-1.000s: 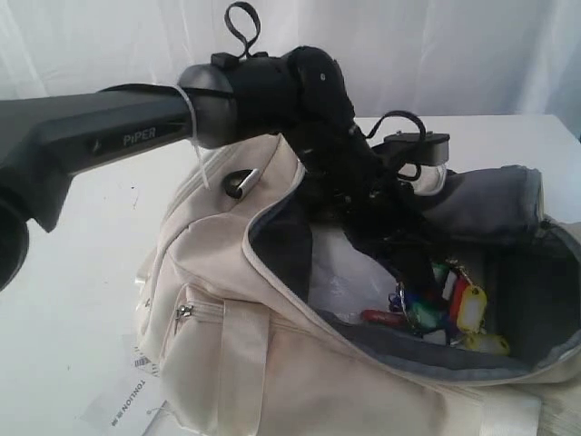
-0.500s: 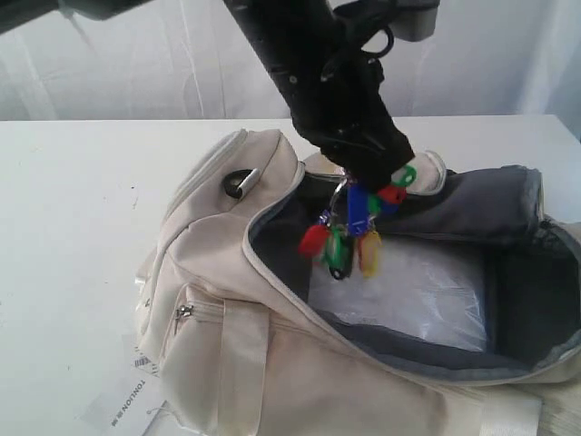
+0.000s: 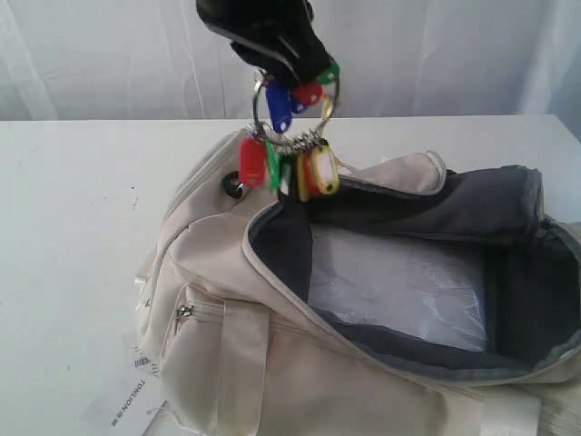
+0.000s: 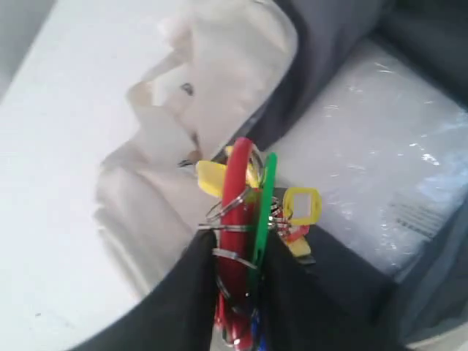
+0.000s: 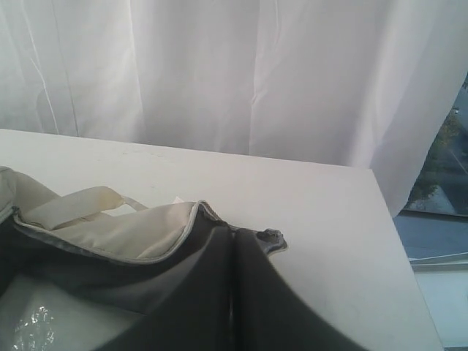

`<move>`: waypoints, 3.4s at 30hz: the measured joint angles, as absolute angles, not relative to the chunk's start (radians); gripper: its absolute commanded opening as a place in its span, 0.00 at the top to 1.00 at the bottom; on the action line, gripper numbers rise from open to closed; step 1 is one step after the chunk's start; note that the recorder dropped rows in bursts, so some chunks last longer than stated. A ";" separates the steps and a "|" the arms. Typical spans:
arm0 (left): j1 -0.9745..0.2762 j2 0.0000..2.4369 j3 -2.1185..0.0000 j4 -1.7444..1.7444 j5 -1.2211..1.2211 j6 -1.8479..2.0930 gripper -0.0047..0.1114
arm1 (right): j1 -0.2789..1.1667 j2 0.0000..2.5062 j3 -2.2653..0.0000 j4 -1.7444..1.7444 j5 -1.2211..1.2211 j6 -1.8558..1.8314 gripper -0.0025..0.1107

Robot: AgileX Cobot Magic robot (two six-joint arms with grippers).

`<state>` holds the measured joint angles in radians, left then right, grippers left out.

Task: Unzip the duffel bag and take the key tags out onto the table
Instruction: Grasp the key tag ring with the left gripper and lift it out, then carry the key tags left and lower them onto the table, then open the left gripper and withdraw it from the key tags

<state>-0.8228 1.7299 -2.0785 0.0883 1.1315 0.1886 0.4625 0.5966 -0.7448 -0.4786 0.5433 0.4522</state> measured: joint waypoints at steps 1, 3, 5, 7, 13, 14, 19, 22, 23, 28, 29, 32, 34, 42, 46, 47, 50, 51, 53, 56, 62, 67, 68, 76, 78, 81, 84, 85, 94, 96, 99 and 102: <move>-0.823 1.718 -2.078 0.113 1.132 0.180 0.96 | 0.463 0.597 -0.745 -0.479 0.543 0.452 0.98; -0.823 1.690 -2.078 0.166 1.132 0.174 0.96 | 0.463 0.597 -0.745 -0.479 0.543 0.452 0.98; -0.823 1.668 -2.078 0.204 1.132 0.167 0.96 | 0.463 0.597 -0.745 -0.479 0.543 0.452 0.98; -0.823 1.648 -2.078 0.235 1.132 0.161 0.96 | 0.463 0.597 -0.745 -0.479 0.543 0.452 0.98; -0.798 1.610 -2.078 0.297 1.132 0.117 0.96 | 0.463 0.597 -0.745 -0.479 0.543 0.452 0.98; -0.785 1.607 -2.078 0.296 1.132 0.108 0.96 | 0.463 0.597 -0.745 -0.479 0.543 0.452 0.98; -0.712 1.571 -2.029 0.283 1.132 0.094 0.96 | 0.463 0.597 -0.745 -0.479 0.543 0.452 0.98; -0.670 1.535 -1.958 0.278 1.132 0.094 0.96 | 0.463 0.597 -0.745 -0.479 0.543 0.452 0.98; -0.644 1.505 -1.899 0.278 1.132 0.092 0.96 | 0.463 0.597 -0.745 -0.479 0.543 0.452 0.98; -0.576 1.430 -1.685 0.274 1.132 0.088 0.96 | 0.463 0.597 -0.745 -0.479 0.543 0.463 0.98; -0.562 1.421 -1.619 0.272 1.132 0.086 0.96 | 0.463 0.597 -0.745 -0.479 0.543 0.463 0.98; -0.527 1.415 -1.471 0.257 1.109 0.063 0.96 | 0.463 0.597 -0.745 -0.479 0.543 0.465 0.98; -0.496 1.415 -1.378 0.255 1.039 0.043 0.96 | 0.463 0.597 -0.745 -0.479 0.543 0.465 0.98; -0.420 1.415 -1.087 0.247 0.680 -0.022 0.96 | 0.463 0.597 -0.745 -0.477 0.542 0.467 0.98; -0.420 1.415 -0.993 0.232 0.501 -0.024 0.96 | 0.463 0.597 -0.745 -0.472 0.538 0.469 0.98; -0.420 1.415 -0.973 0.230 0.460 -0.026 0.96 | 0.463 0.597 -0.745 -0.471 0.535 0.469 0.98; -0.420 1.422 -0.943 0.228 0.378 -0.042 0.96 | 0.463 0.597 -0.745 -0.469 0.524 0.469 0.98; -0.420 1.432 -0.939 0.228 0.364 -0.046 0.96 | 0.463 0.597 -0.745 -0.469 0.522 0.469 0.98; -0.420 1.453 -0.937 0.228 0.348 -0.051 0.96 | 0.463 0.597 -0.745 -0.467 0.522 0.469 0.98; -0.420 1.487 -0.937 0.228 0.335 -0.067 0.89 | 0.463 0.597 -0.745 -0.465 0.522 0.469 0.98; -0.420 1.518 -0.937 0.228 0.338 -0.099 0.50 | 0.463 0.597 -0.745 -0.455 0.522 0.469 0.98; -0.420 1.518 -0.977 0.228 0.446 -0.103 0.34 | 0.463 0.597 -0.745 -0.451 0.522 0.469 0.98; -0.420 1.518 -0.998 0.228 0.485 -0.105 0.34 | 0.463 0.597 -0.745 -0.451 0.522 0.469 0.98; -0.420 1.470 -1.196 0.196 0.798 -0.104 0.34 | 0.463 0.597 -0.745 -0.449 0.522 0.469 0.98; -0.420 1.424 -1.220 0.182 0.851 -0.096 0.35 | 0.463 0.597 -0.745 -0.449 0.522 0.469 0.98; -0.420 1.341 -1.227 0.156 0.933 -0.087 0.47 | 0.463 0.597 -0.745 -0.447 0.522 0.469 0.98; -0.420 1.230 -1.209 0.130 0.988 -0.083 0.66 | 0.463 0.597 -0.745 -0.445 0.518 0.469 0.98; -0.420 1.186 -1.195 0.117 0.995 -0.083 0.70 | 0.463 0.597 -0.745 -0.443 0.515 0.469 0.98; -0.420 0.729 -1.011 0.000 0.830 -0.115 0.96 | 0.463 0.596 -0.659 -0.422 0.382 0.469 0.98; -0.420 0.640 -0.963 0.000 0.754 -0.115 0.96 | 0.463 0.592 -0.648 -0.417 0.359 0.469 0.98; -0.420 0.563 -0.903 0.000 0.685 -0.115 0.96 | 0.463 0.572 -0.643 -0.381 0.339 0.438 0.98; -0.420 0.531 -0.855 0.006 0.668 -0.113 0.96 | 0.463 0.555 -0.643 -0.264 0.332 0.335 0.98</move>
